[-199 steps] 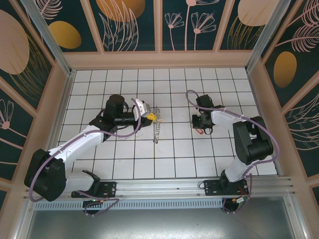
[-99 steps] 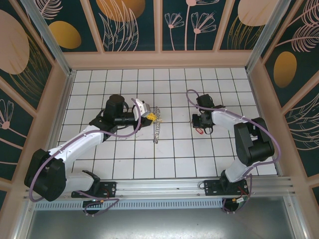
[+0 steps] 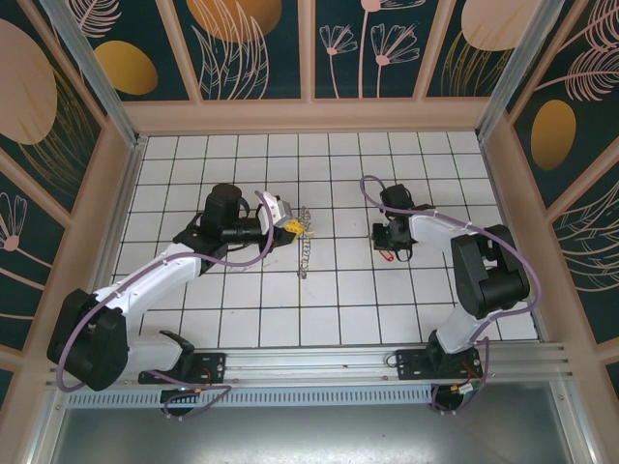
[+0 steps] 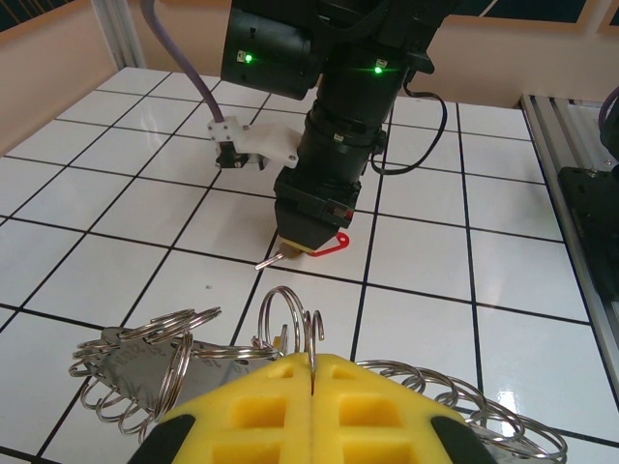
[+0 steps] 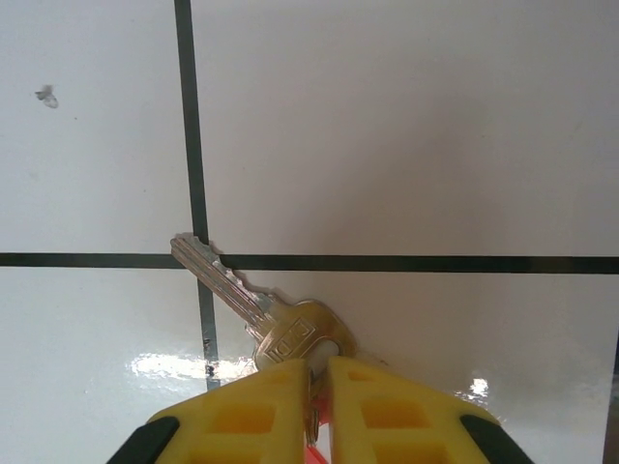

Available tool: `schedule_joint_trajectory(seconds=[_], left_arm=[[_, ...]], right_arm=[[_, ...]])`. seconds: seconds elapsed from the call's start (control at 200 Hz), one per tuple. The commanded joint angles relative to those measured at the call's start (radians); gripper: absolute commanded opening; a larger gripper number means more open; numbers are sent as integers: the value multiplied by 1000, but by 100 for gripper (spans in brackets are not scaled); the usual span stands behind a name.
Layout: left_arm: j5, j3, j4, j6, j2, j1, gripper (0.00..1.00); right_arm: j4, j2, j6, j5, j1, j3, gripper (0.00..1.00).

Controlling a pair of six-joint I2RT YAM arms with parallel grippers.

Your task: Put the keys on the keyring

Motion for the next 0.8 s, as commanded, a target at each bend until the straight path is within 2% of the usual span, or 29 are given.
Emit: schedule_joint_trajectory(seconds=[0.0,0.125,0.23,0.345,0.796], left_arm=[[17,14,7,14,5,-2,0],[15,14,7,14,3,-2,0],[15,14,8,14,5,-1,0],[19,17,8,14,7,-3,0],[17,15,5,13,5,-2,0]], right_arm=[[-22,-17,14,17,-4,14,12],[-18,-28,16,19,-3,5,10],[-24,-38,18,20,-4,8,14],[-32,-40,19,23,-4,11,14],[-31,-27,17,17,-5,5,8]])
